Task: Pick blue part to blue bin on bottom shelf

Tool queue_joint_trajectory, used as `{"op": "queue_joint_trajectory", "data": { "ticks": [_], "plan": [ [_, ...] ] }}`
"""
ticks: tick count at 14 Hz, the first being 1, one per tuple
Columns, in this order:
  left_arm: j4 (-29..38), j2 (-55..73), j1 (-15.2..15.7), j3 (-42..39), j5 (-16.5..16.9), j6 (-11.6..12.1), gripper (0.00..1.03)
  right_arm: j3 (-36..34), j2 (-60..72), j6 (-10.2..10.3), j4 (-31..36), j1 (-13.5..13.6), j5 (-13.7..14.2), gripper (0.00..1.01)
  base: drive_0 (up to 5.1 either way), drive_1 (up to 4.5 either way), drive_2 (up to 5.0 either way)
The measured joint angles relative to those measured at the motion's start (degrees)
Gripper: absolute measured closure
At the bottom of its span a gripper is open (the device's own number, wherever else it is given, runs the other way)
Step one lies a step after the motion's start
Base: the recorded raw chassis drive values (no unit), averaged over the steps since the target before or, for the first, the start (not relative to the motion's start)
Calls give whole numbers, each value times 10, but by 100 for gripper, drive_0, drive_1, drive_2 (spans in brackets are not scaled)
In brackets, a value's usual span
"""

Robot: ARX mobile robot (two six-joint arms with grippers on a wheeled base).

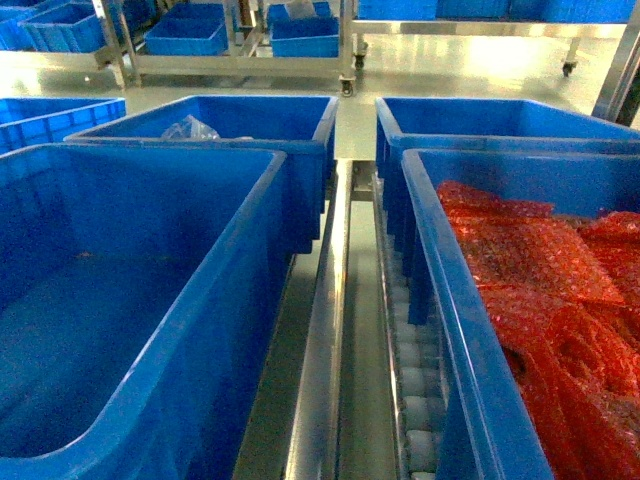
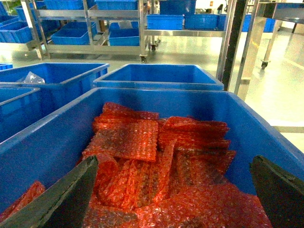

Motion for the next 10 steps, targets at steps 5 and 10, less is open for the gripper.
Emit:
{"op": "queue_joint_trajectory", "data": {
  "ticks": [5, 10],
  "plan": [
    [0, 0, 0, 0, 0, 0, 5, 0, 0, 0, 0, 0, 0, 3, 0, 0, 0],
    [0, 0, 0, 0, 0, 0, 5, 0, 0, 0, 0, 0, 0, 3, 0, 0, 0]
  ]
}}
